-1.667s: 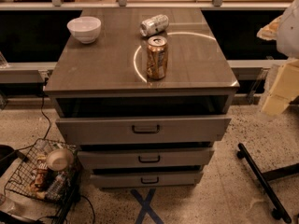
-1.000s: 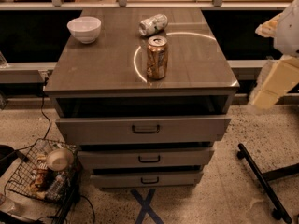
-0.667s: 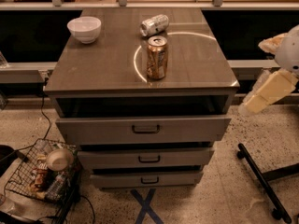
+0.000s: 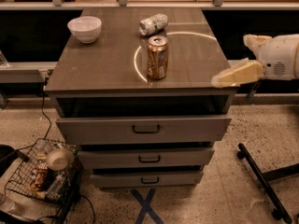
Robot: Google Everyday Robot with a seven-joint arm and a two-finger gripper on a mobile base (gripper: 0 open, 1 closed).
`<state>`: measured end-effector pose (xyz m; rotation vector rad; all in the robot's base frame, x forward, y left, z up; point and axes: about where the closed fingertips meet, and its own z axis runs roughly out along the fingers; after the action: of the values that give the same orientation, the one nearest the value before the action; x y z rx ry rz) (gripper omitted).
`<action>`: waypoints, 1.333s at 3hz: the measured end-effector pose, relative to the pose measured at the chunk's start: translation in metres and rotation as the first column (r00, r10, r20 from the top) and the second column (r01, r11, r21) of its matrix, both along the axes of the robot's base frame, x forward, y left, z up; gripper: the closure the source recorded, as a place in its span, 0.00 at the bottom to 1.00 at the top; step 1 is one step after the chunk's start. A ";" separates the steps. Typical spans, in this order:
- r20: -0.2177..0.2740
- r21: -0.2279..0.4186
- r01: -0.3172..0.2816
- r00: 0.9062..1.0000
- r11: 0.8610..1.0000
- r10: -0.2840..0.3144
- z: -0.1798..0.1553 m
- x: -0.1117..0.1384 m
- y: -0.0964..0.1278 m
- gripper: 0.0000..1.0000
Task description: Place orange can into white bowl
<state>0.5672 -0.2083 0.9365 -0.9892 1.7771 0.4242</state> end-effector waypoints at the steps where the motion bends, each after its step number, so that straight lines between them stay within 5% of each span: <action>1: 0.157 0.212 0.043 0.985 0.976 -0.078 0.038 0.045 0.004 0.00; 2: 0.204 0.269 0.059 0.972 0.961 -0.117 0.052 0.061 0.011 0.00; 3: 0.184 0.269 0.036 0.979 0.962 -0.088 0.044 0.061 0.019 0.00; 4: 0.145 0.299 -0.024 0.989 0.954 -0.021 0.017 0.065 0.054 0.00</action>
Offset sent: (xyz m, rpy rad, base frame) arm 0.0429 0.0047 0.0360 0.2010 -0.1582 -0.0575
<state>0.6318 -0.1541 0.9530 -0.7851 1.5247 0.5889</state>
